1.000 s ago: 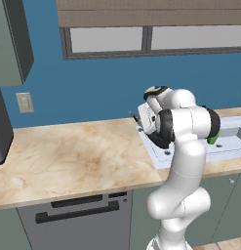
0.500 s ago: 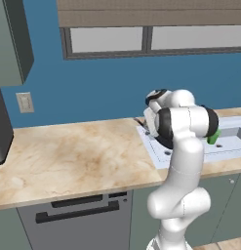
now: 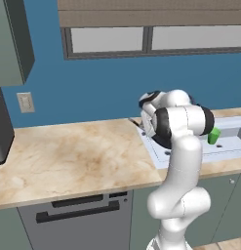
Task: Place the pan in the left basin and the cup in the right basin of the sink.
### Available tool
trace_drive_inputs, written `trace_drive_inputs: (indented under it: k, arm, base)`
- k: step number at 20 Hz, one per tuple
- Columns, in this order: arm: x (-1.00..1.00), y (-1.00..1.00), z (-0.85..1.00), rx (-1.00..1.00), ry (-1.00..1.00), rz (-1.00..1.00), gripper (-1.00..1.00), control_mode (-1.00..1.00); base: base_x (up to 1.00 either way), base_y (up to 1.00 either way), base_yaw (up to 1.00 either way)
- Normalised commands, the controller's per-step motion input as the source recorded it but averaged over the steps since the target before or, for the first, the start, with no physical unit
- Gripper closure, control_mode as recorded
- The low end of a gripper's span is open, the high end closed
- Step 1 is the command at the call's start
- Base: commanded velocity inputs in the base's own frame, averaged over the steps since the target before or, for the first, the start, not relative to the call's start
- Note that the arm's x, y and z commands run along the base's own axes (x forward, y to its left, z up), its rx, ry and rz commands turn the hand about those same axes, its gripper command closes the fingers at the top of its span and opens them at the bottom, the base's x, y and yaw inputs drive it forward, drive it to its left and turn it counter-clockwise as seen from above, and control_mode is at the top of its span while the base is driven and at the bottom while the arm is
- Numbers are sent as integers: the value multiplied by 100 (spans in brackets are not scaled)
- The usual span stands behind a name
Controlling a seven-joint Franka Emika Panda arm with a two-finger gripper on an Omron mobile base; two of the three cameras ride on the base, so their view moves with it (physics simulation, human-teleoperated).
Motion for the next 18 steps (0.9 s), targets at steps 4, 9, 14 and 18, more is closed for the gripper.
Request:
trace_drive_inputs:
  k: [4,9,14,18]
  arm:
    - [-63,-26,-43,0,0,0,100,-100]
    - [-100,-20,-31,0,0,0,100,-100]
    - [-74,-25,-35,1,0,0,100,-100]
    - [-3,-45,-57,1,0,0,100,-100]
  base:
    - [0,0,0]
    - [0,0,0]
    - [0,0,0]
    - [0,0,0]
